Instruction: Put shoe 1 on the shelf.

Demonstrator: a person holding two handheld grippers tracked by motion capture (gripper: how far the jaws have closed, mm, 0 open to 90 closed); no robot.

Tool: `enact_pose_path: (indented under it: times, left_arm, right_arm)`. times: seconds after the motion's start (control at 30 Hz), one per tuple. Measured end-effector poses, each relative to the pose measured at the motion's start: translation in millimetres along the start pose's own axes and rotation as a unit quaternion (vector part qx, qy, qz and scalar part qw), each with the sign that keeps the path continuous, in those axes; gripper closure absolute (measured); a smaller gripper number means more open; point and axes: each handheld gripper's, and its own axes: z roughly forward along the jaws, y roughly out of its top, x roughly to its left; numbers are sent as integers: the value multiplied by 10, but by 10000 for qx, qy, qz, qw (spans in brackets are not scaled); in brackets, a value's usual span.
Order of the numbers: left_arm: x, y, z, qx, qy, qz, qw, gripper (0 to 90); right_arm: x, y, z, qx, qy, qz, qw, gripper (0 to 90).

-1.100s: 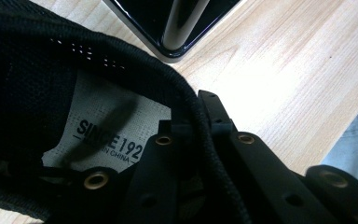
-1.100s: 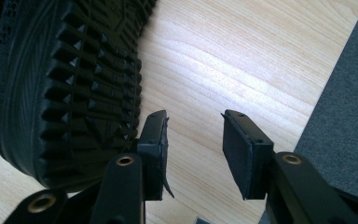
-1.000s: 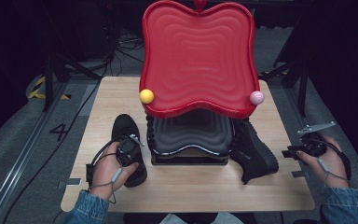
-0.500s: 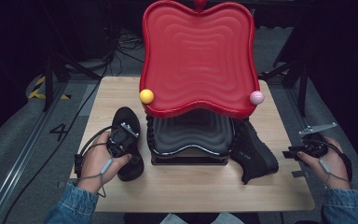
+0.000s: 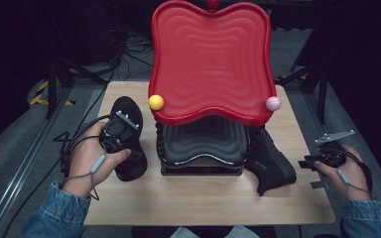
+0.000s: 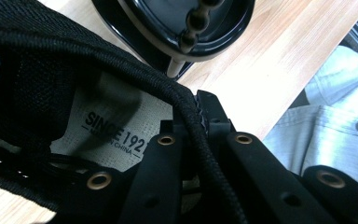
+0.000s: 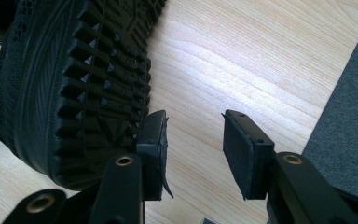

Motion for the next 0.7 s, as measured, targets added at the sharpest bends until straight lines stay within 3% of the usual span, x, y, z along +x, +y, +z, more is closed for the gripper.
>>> enact_pose_path:
  times: [0.7]
  left_arm:
    - [-243, 263, -848, -221, 381, 319, 9985, 877]
  right_arm:
    - [44, 30, 19, -7, 55, -99, 9999, 602]
